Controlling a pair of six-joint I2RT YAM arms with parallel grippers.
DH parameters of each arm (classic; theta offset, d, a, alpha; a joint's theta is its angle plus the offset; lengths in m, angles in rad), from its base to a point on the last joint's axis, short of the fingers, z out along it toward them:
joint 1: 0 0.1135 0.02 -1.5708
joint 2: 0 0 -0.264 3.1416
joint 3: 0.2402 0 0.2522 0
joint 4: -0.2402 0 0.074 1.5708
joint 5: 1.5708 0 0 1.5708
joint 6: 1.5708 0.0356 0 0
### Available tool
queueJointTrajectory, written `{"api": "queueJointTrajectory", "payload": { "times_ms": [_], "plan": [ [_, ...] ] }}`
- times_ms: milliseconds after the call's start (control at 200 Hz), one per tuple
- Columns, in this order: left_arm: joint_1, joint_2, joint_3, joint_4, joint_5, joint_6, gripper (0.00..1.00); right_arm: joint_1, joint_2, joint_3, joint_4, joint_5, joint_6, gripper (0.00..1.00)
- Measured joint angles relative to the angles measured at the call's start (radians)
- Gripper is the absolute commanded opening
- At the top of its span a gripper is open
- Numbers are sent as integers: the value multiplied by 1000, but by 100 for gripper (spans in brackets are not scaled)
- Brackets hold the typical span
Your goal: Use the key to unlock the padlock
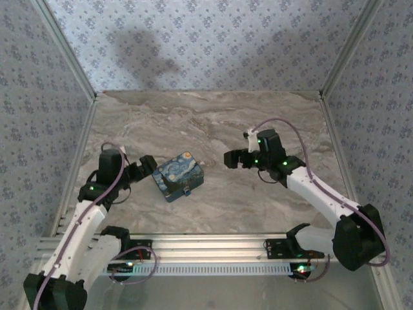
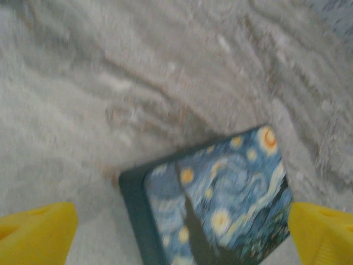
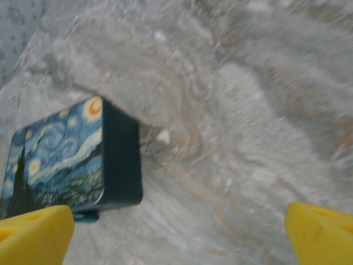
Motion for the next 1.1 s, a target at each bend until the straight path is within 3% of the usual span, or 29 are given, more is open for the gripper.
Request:
{"api": "queueJointTrajectory", "payload": {
  "times_ms": [195,555,884,1099],
  "plan": [
    [-58,-21,-124,-7,88,-84,98,133,200,32,46,-85,48,100],
    [-70,190,-217,327,259,-192,96,195,529,233,196,-217,119,96],
    [-69,433,-121,464,302,-190,93,169,587,261,223,-265,163,78],
    [-78,632,35,499,302,-152,93,111,587,248,226,-266,176,76]
  ]
}}
